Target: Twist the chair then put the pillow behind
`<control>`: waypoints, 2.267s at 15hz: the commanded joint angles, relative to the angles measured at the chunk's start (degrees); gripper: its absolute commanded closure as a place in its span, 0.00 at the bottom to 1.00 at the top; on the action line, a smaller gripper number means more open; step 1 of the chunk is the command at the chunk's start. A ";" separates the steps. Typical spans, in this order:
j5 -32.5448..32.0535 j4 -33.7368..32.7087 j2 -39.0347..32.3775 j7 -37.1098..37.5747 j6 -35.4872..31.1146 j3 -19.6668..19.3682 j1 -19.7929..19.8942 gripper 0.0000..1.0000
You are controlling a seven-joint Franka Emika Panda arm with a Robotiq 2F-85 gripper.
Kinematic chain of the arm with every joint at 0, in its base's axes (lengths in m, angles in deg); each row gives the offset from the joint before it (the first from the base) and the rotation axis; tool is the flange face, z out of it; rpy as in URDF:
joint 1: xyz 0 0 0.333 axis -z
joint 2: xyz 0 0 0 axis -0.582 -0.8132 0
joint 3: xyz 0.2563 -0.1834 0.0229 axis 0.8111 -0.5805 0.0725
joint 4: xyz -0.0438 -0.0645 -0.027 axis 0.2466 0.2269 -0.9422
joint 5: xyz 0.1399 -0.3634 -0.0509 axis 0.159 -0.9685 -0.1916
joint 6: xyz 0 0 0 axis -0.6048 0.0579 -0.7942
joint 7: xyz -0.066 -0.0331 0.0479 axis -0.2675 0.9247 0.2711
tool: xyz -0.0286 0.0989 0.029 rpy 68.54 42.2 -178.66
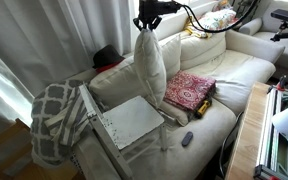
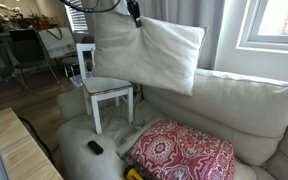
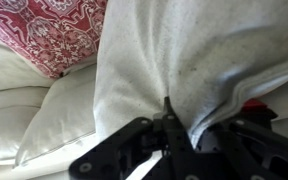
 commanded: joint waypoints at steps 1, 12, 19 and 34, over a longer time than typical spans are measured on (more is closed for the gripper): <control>4.88 6.77 5.60 -9.38 -5.62 3.99 1.17 0.96; 25.18 7.91 4.44 -32.24 -7.02 9.99 1.43 0.85; 33.76 7.35 3.81 -40.18 -7.94 13.57 2.05 0.96; 56.35 7.73 -1.58 -56.48 -15.27 22.23 1.41 0.96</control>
